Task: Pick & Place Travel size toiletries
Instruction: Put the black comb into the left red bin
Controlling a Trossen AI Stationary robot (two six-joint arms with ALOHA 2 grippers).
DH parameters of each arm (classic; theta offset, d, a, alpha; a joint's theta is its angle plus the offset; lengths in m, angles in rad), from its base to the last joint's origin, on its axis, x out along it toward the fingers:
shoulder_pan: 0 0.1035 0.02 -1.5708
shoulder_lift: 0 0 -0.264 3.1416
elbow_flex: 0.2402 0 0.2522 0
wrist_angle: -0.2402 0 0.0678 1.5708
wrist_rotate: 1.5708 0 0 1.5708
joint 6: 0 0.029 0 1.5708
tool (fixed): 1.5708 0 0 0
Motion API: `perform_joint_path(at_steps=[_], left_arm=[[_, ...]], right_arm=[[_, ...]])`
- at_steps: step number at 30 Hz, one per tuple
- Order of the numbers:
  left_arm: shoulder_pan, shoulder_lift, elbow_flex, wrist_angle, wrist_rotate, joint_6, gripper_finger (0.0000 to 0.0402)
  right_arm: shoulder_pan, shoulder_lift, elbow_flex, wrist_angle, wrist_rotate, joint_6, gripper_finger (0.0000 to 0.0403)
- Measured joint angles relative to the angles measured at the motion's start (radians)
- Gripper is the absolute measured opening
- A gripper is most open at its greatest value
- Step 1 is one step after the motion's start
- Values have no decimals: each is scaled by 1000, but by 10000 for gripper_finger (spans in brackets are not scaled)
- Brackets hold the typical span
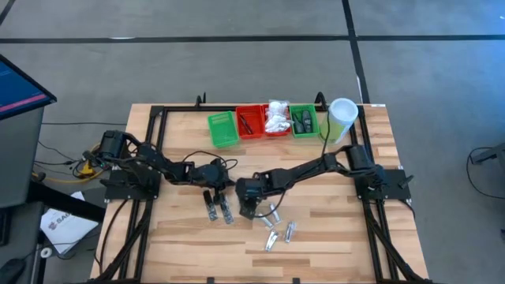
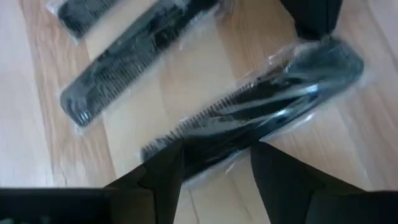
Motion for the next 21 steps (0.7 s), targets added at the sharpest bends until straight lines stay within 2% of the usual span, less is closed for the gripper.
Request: perform_joint_path(at_steps=[3, 5, 10, 15, 21], left_arm=[[0, 0, 0, 3, 0, 0, 0], [0, 0, 0, 6, -2, -8, 0], [0, 0, -1, 10, -4, -14, 0], [0, 0, -1, 12, -5, -14, 0], [-1, 0, 0, 19, -11, -14, 0]], right_arm=[[0, 1, 0, -4, 6, -2, 171], [0, 0, 0, -7, 17, -6, 143], [-2, -2, 3, -13, 4, -52, 21], [0, 0, 5, -15, 15, -103, 2], [0, -41, 48, -116, 45, -169, 0]])
